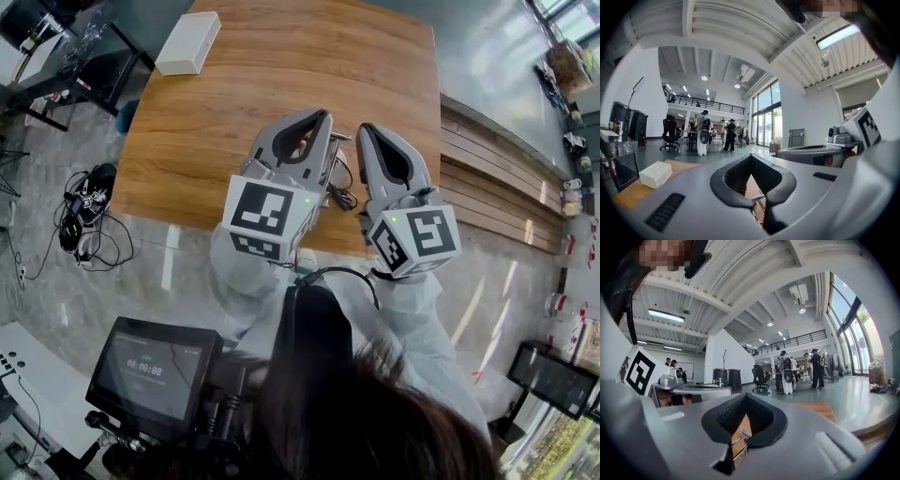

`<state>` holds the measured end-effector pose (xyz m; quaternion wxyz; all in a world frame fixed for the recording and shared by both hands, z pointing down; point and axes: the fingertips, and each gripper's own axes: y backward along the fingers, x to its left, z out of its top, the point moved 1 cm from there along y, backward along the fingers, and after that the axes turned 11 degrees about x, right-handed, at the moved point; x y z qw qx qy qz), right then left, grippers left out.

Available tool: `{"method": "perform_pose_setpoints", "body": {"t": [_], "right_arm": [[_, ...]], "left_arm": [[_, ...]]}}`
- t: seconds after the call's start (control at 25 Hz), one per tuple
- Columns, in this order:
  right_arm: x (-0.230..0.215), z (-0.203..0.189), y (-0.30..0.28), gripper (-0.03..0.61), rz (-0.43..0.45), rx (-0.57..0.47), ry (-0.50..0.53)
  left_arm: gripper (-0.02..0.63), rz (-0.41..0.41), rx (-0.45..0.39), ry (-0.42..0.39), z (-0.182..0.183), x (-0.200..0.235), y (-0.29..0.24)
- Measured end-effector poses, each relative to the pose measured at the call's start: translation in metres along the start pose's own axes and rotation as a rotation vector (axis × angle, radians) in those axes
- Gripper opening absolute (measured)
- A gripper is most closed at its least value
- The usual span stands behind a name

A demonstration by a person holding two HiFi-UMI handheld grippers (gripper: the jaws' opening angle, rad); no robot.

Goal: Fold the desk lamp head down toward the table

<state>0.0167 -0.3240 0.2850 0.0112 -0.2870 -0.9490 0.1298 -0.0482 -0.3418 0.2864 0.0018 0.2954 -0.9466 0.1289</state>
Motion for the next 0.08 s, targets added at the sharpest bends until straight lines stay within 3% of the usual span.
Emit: {"method": "perform_pose_setpoints", "body": {"t": [0.08], "right_arm": [[0.0001, 0.0008, -0.0011, 0.000, 0.002, 0.000, 0.001]], "left_arm": [[0.002, 0.001, -0.005, 0.005, 0.0011, 0.0006, -0.0001]]}}
